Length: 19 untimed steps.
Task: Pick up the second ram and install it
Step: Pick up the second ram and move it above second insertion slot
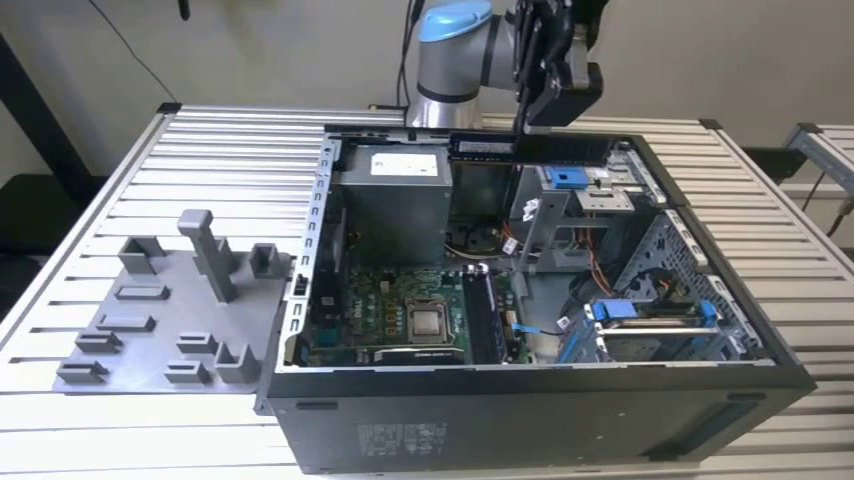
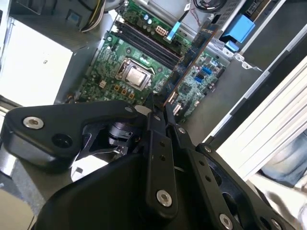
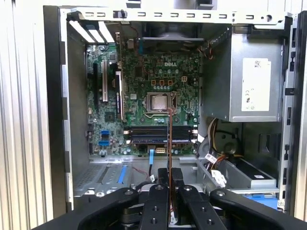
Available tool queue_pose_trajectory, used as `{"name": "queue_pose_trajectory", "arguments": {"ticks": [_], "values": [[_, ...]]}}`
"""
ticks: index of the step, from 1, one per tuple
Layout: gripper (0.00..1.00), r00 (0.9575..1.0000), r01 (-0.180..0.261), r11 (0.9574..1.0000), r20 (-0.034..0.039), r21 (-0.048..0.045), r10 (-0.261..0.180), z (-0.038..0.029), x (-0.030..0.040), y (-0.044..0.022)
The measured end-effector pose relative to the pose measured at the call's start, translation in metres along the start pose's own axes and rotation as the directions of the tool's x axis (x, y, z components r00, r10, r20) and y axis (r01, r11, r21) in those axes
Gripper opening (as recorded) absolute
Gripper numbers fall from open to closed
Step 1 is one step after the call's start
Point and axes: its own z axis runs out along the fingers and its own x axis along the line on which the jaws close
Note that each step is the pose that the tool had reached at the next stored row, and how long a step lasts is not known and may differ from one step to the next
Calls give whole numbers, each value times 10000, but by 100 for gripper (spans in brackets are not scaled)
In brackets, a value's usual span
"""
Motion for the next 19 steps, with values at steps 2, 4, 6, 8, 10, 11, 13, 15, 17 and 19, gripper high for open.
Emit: {"name": "queue_pose_trajectory", "arguments": {"ticks": [2, 4, 6, 8, 10, 11, 13, 15, 17, 19], "values": [[15, 10000, 0, 10000, 0, 0, 0, 2, -21, 0], [15, 10000, 0, 10000, 0, 0, 0, 4, -36, 1], [15, 10000, -1, 10000, 1, -1, 1, 6, -54, 1], [15, 10000, -1, 10000, 4, 0, 1, 9, -74, 2], [15, 10000, -2, 10000, 7, 0, 2, 11, -101, 2], [15, 10000, -2, 10000, 9, 0, 2, 12, -115, 3], [15, 10000, -1, 10000, 8, 0, 1, 15, -159, 3], [15, 10000, -2, 10000, 10, 0, 2, 21, -208, 5], [15, 10000, -1, 10000, 10, 0, 1, 27, -263, 6], [15, 10000, -2, 10000, 9, 0, 2, 32, -310, 7]]}}
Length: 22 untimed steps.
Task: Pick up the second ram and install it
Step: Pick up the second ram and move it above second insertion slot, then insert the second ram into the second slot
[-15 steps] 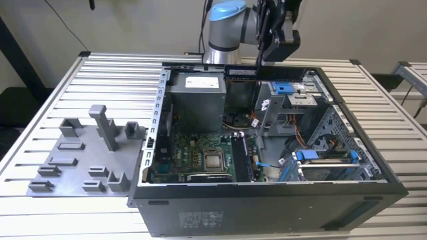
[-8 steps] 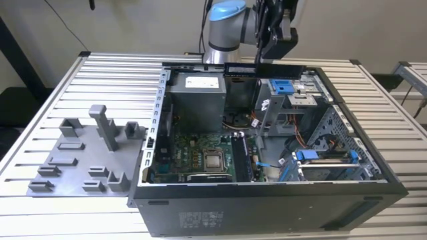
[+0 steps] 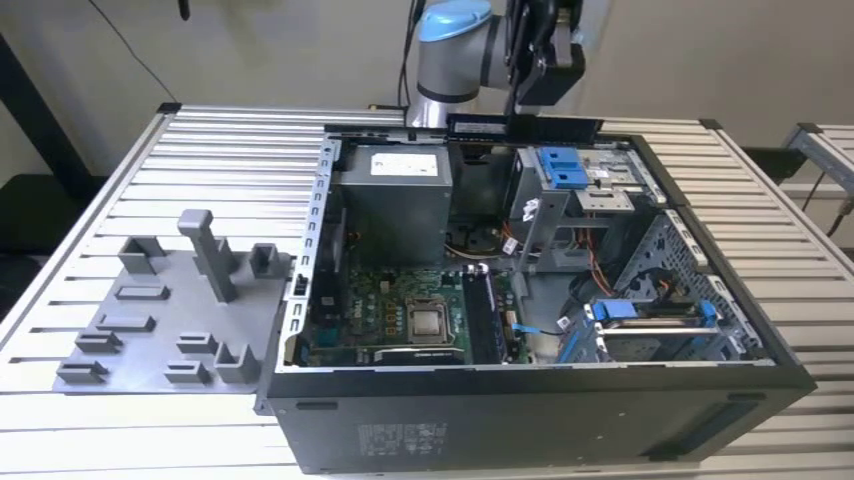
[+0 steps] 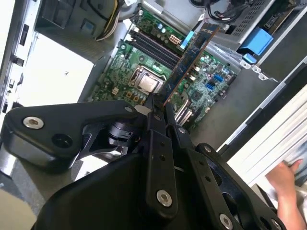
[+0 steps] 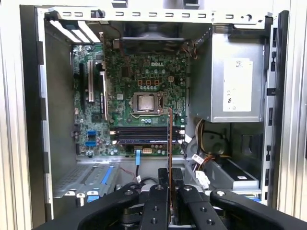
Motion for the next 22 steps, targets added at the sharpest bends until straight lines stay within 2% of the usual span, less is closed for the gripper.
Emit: {"name": "queue_pose_trajectory", "arguments": {"ticks": [3, 6, 22], "values": [[15, 10000, 0, 10000, 0, 0, 0, 6, -59, 1], [15, 10000, 2, 10000, 1, 0, -2, 11, -79, -2], [15, 10000, 57, 10000, -27, -2, -57, 24, -87, -22]]}}
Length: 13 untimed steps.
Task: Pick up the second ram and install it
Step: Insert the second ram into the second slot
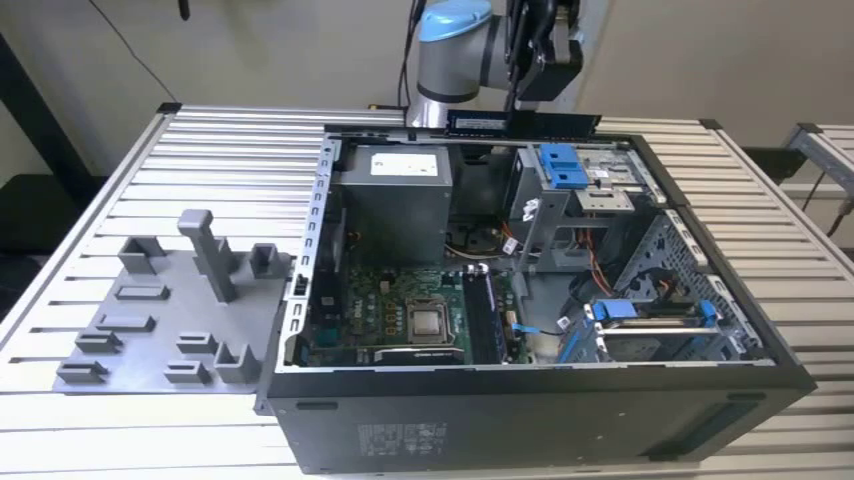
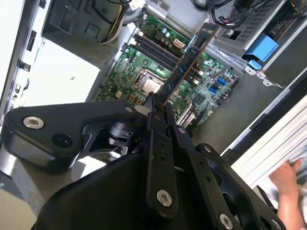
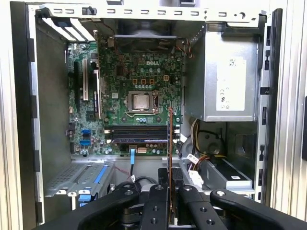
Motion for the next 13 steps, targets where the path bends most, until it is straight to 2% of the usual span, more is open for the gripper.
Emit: {"name": "queue_pose_trajectory", "arguments": {"ticks": [6, 9, 13], "values": [[15, 9999, -111, 9999, -1, 5, 111, 0, 0, 0], [15, 9992, -411, 9992, -5, 19, 411, 0, 0, 0], [15, 9957, -931, 9956, -13, 42, 931, 1, 1, 0]]}}
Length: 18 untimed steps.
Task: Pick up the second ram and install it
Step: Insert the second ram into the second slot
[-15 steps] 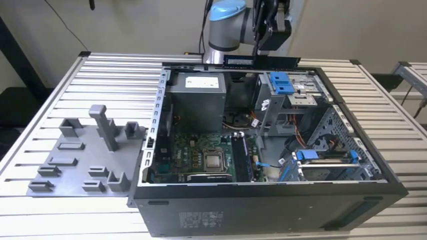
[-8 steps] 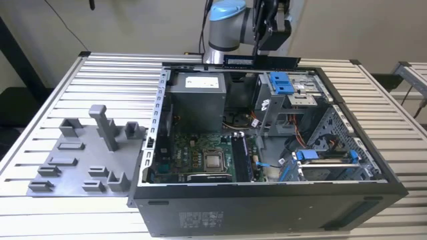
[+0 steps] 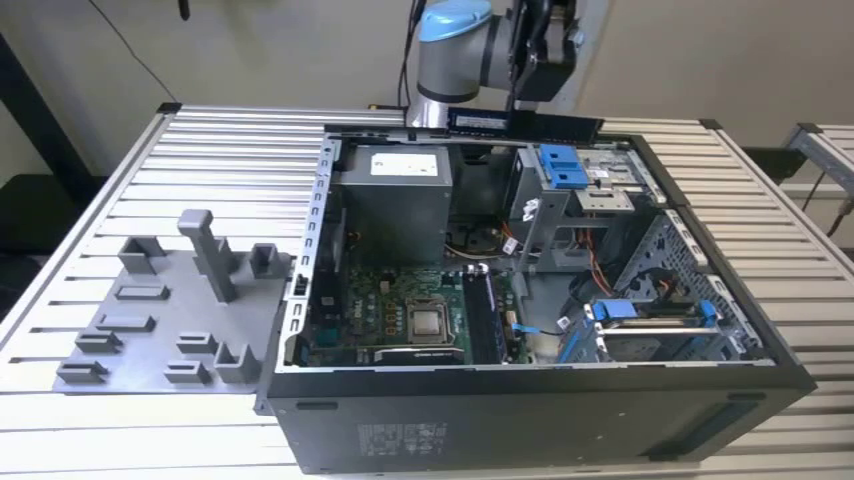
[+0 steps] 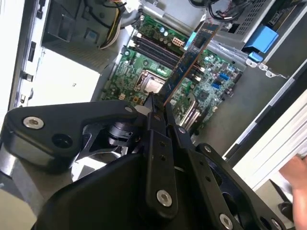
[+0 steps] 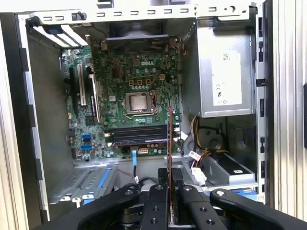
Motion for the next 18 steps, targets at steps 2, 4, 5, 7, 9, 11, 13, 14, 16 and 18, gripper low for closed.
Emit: {"name": "queue_pose_trajectory", "arguments": {"ticks": [2, 4, 5, 7, 9, 11, 13, 14, 16, 18], "values": [[15, 9998, -196, 9998, -2, 9, 196, 1, 2, 0], [15, 9994, -332, 9994, -2, 15, 332, 2, 3, 0], [15, 9994, -350, 9994, -3, 16, 350, 2, 3, 0], [15, 9994, -360, 9993, -4, 17, 360, 2, 3, 0], [15, 9988, -495, 9988, -6, 24, 495, 2, 4, 0], [15, 9973, -729, 9973, -9, 34, 729, 1, 4, 0], [15, 9953, -968, 9953, -11, 45, 968, 2, 4, 0], [15, 9938, -1111, 9938, -13, 52, 1111, 2, 3, 0], [15, 9906, -1368, 9906, -14, 63, 1368, 2, 4, 0], [15, 9863, -1650, 9863, -17, 77, 1650, 2, 3, 0]]}}
